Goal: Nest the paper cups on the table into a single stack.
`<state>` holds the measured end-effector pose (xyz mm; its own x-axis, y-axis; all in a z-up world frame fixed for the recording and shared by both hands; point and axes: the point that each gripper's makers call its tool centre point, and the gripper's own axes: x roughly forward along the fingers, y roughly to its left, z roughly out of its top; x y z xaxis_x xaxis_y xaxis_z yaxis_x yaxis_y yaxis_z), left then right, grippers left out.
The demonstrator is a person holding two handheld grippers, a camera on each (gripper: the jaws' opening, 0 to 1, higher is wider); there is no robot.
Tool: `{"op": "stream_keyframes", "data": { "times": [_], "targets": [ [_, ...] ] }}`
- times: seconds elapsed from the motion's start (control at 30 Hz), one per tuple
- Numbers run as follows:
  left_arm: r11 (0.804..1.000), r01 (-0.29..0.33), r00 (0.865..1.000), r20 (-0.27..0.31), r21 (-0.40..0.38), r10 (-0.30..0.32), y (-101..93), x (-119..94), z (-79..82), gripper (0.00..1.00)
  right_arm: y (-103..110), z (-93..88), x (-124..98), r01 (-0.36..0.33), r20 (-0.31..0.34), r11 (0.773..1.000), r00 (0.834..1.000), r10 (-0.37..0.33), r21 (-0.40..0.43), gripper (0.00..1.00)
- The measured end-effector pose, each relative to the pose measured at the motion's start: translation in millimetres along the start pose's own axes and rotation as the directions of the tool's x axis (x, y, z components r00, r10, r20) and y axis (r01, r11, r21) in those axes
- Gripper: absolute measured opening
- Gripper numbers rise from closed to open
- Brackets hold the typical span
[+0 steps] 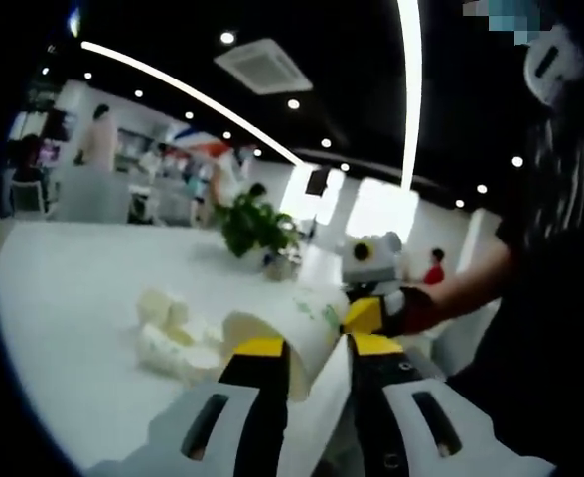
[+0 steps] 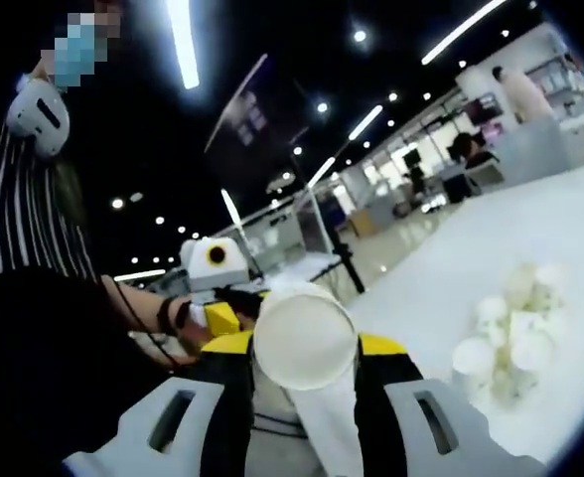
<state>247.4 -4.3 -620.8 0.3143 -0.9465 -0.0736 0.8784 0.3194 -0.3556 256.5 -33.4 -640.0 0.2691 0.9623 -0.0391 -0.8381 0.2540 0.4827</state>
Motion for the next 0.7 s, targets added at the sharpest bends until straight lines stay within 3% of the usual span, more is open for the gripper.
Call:
{"op": "stream_keyframes", "data": {
  "times": [0.37,0.7],
  "targets": [
    [0.999,0.028,0.999,0.015,0.033,-0.029,-4.2,-2.4,16.3,0.07,6.0,-3.4,5.9,-0.033,-0.006,0.999,0.999,0.033,0.009,0.35],
    [0.993,0.110,0.994,-0.014,0.046,-0.110,-22.3,4.1,24.2,0.00,7.9,-5.1,1.9,-0.045,0.006,0.999,0.999,0.044,0.006,0.35]
  ]
}}
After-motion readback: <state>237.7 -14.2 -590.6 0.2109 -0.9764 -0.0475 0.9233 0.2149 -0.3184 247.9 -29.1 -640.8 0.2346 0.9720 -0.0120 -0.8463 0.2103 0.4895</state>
